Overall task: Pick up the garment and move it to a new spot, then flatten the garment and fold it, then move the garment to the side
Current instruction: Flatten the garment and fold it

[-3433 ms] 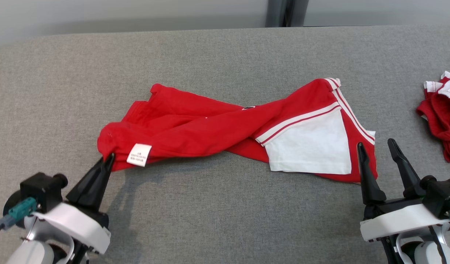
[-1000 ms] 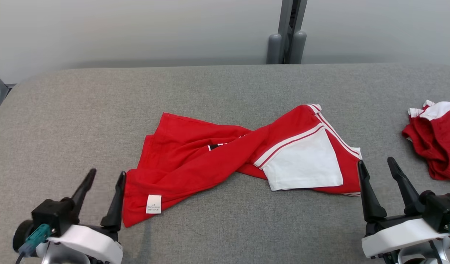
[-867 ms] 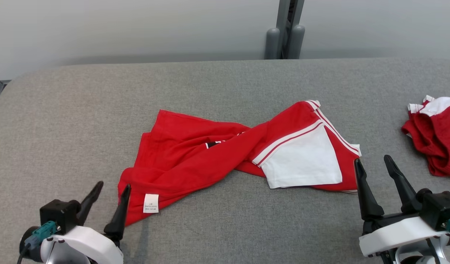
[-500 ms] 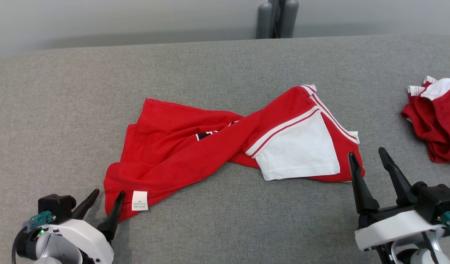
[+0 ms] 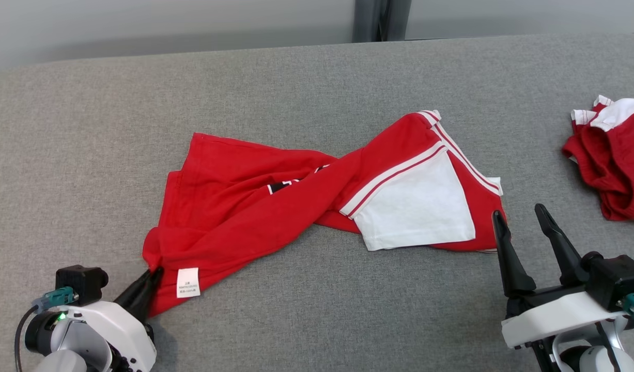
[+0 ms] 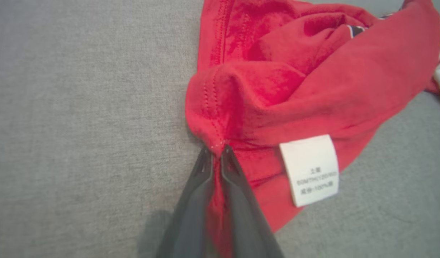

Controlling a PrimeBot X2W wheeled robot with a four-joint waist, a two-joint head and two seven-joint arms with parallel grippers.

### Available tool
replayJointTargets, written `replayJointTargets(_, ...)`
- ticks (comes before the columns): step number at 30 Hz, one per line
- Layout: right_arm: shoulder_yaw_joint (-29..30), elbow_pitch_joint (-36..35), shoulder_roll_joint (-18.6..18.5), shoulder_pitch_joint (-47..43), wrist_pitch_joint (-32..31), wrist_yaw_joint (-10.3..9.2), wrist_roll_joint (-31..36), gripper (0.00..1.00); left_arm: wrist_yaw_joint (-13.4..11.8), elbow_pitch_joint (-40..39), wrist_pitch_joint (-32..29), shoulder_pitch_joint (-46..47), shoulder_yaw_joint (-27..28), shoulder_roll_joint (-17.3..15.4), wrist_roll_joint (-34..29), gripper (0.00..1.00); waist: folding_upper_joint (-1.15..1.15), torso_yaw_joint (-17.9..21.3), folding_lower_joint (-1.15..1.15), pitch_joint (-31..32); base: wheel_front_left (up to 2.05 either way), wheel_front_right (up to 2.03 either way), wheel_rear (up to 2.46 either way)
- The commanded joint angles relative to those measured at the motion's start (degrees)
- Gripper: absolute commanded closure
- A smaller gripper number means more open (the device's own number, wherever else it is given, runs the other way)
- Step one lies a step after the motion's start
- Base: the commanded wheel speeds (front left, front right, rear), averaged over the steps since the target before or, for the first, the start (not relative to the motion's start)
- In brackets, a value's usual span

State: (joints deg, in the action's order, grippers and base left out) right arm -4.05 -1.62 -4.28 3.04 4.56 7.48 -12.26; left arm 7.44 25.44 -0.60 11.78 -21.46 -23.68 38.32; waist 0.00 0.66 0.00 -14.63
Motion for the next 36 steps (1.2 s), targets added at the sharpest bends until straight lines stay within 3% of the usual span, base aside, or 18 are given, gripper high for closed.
replayJointTargets(1, 0.36, -0.07, -0.48, 0.65, 0.19, 0.02, -0.22, 0.00, 0.01, 0.70, 0.21, 0.55, -0.71, -0.48, 0.32, 1.00, 0.00, -0.06, 0.00, -0.06, 0.00, 0.00, 0.00)
replayJointTargets(9, 1.59, 0.07, -1.53, 1.03, -0.89, 0.03, -1.02, 0.00, -0.02, 1.68, 3.88, 2.36, -2.81, -2.31, 2.38, 1.00, 0.00, -0.84, 0.00, -0.44, 0.00, 0.00, 0.00)
replayJointTargets(14, -1.97, 3.18, -4.68, 2.15, -4.32, 0.02, -2.81, 0.00, -0.01, 1.42, 4.60, 3.72, -3.98, -2.52, 2.57, 1.00, 0.00, -1.99, 0.00, -1.19, 0.00, 0.00, 0.00)
replayJointTargets(25, -8.75, 12.82, -6.85, 7.05, -4.29, 0.02, -6.81, 0.00, -0.01, 1.97, 6.18, 5.74, -5.81, -2.68, 3.18, 1.00, 0.00, -3.26, 0.00, -2.74, 0.00, 0.00, 0.00)
replayJointTargets(28, -10.85, 13.90, -7.26, 8.13, -3.52, 0.02, -8.26, 1.00, -0.01, 2.06, 6.98, 6.33, -6.11, -2.71, 3.16, 1.00, 0.00, -3.48, 0.00, -2.98, 0.00, 0.00, 0.00)
replayJointTargets(36, -10.87, 9.55, -8.71, 8.52, 1.73, 0.02, -9.79, 1.00, -0.77, -1.25, 11.97, 6.99, -4.08, -2.97, 3.02, 1.00, 0.00, -3.51, 0.00, -2.35, 0.00, 0.00, 0.00)
